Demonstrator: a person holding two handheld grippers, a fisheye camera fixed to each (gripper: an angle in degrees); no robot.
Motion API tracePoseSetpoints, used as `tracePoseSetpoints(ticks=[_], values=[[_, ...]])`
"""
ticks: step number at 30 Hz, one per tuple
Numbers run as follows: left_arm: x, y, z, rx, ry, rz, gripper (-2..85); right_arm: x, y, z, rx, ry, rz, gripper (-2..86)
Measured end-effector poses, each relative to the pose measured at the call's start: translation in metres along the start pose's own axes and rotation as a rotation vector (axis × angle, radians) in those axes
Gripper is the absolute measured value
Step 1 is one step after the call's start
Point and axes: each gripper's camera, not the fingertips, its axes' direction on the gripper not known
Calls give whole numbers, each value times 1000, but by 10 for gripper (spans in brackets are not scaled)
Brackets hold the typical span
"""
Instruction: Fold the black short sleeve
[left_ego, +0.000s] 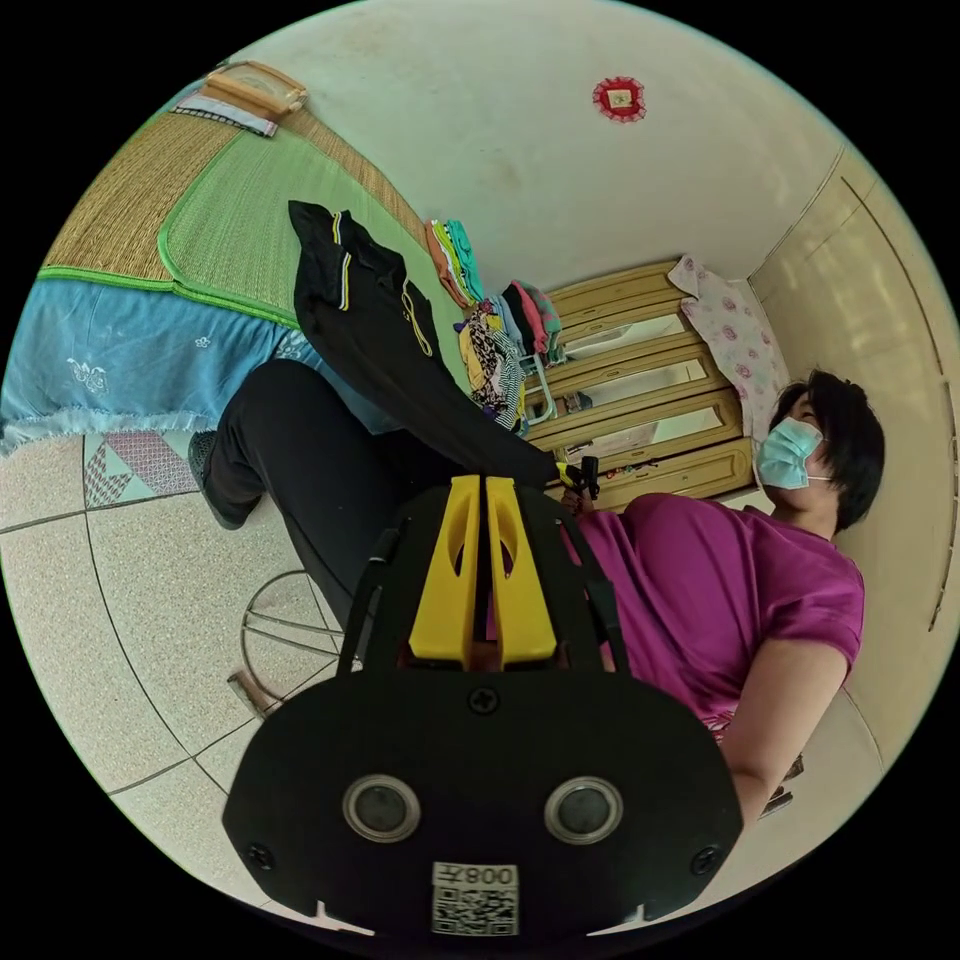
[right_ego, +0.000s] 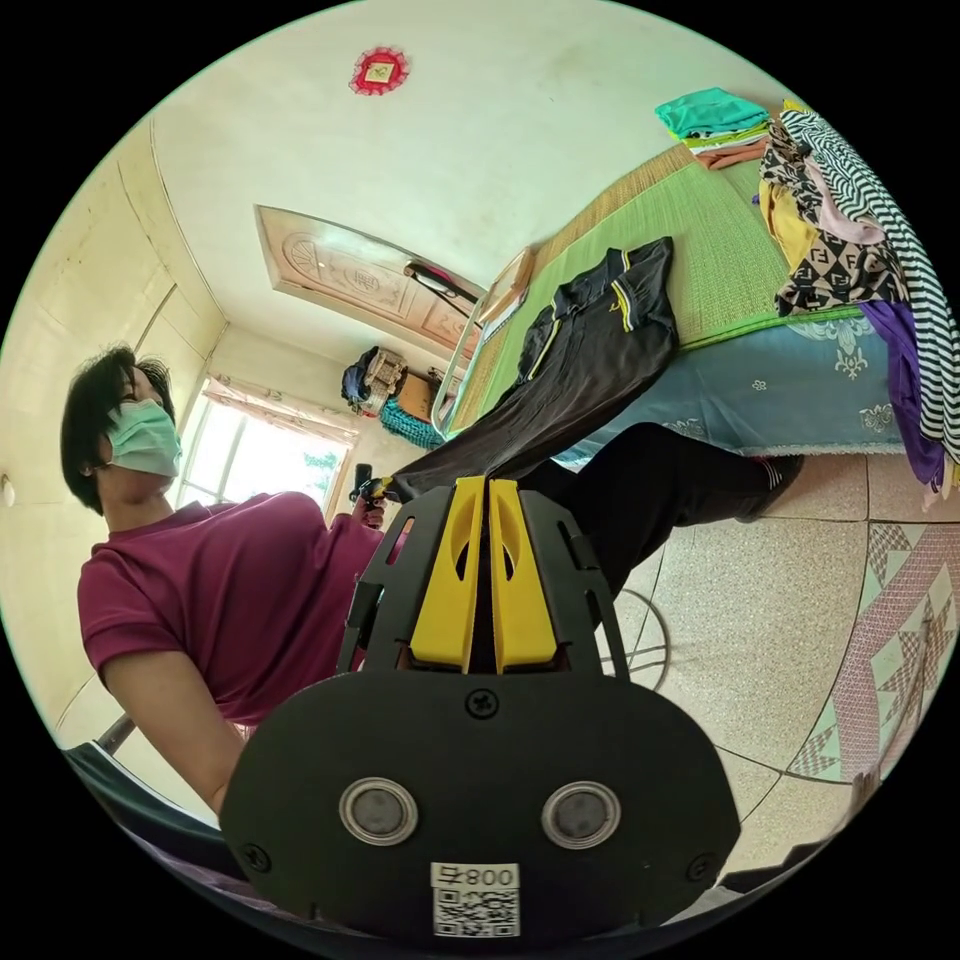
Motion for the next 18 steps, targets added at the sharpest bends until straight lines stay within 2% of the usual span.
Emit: tracePoseSetpoints(ticks=[6, 18], values=[[10, -3, -6, -22, 29, 6, 8, -5, 10, -8, 30, 11, 6, 3], [22, -62, -24, 121, 69, 17, 8, 2, -32, -8, 92, -16, -1, 4]])
